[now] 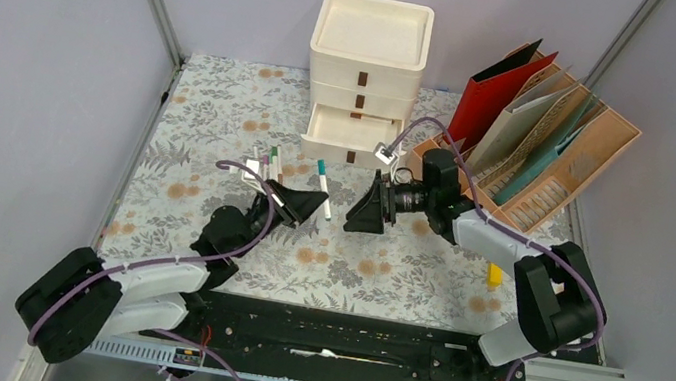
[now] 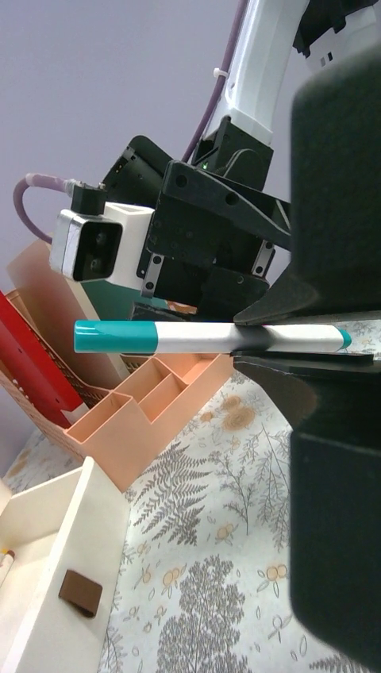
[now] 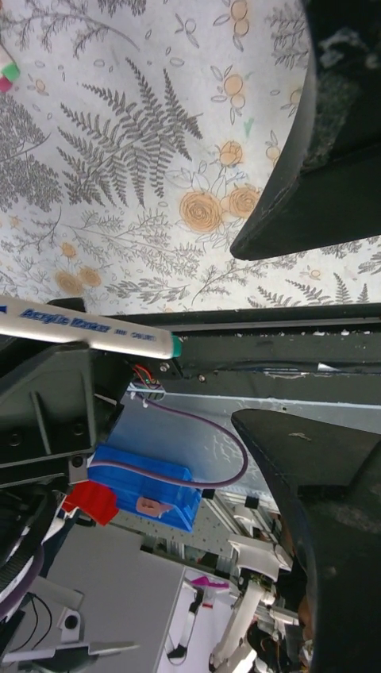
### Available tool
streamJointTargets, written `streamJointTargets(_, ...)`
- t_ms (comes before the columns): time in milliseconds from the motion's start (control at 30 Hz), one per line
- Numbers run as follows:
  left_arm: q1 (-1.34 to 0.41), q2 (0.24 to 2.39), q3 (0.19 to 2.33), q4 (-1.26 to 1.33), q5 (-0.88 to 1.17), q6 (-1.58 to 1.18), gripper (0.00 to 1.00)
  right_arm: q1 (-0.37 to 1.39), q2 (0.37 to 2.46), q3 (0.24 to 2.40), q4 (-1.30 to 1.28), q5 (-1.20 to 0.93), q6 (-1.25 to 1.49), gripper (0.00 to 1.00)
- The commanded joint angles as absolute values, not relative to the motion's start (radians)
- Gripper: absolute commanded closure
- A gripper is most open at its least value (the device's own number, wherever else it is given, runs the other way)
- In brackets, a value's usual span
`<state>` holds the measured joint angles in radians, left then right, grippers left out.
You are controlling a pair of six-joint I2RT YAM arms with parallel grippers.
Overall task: Organize the desk
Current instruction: Pick up the stationery from the center of the board, then place the stationery in the drawer.
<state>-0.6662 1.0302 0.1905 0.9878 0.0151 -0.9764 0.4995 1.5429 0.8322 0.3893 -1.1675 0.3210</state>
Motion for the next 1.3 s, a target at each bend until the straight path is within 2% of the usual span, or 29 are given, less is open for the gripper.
streamJointTargets(0,-0.735,1.076,0.259,1.104,-0.124,-0.953,1.00,0.529,1.562,0.829,0.528,-1.174,0.430,0.25)
streamJointTargets(533,-0.864,1.244,0.340,1.199,-0.183,-0.926,1.00,0.539,1.570,0.829,0.563,-1.162,0.490,0.37)
streamJointTargets(767,-0.870,1.247,0.341,1.200,-0.181,-0.914,1.00,0.539,1.579,0.836,0.564,-1.166,0.493,0.65)
streamJointTargets(833,-0.871,1.244,0.338,1.198,-0.181,-0.913,1.00,0.539,1.580,0.836,0.565,-1.165,0.491,0.77)
streamJointTargets(933,-0.870,1.239,0.334,1.193,-0.182,-0.909,1.00,0.540,1.580,0.837,0.565,-1.163,0.483,1.00)
streamJointTargets(967,-0.870,1.236,0.333,1.190,-0.182,-0.905,0.95,0.539,1.578,0.836,0.565,-1.158,0.478,1.00)
streamJointTargets(1067,-0.871,1.204,0.336,1.142,-0.184,-0.889,0.68,0.540,1.573,0.838,0.543,-1.153,0.452,1.00)
streamJointTargets(1267,-0.869,1.068,0.334,0.932,-0.233,-0.745,0.24,0.540,1.560,0.888,0.333,-1.111,0.274,1.00)
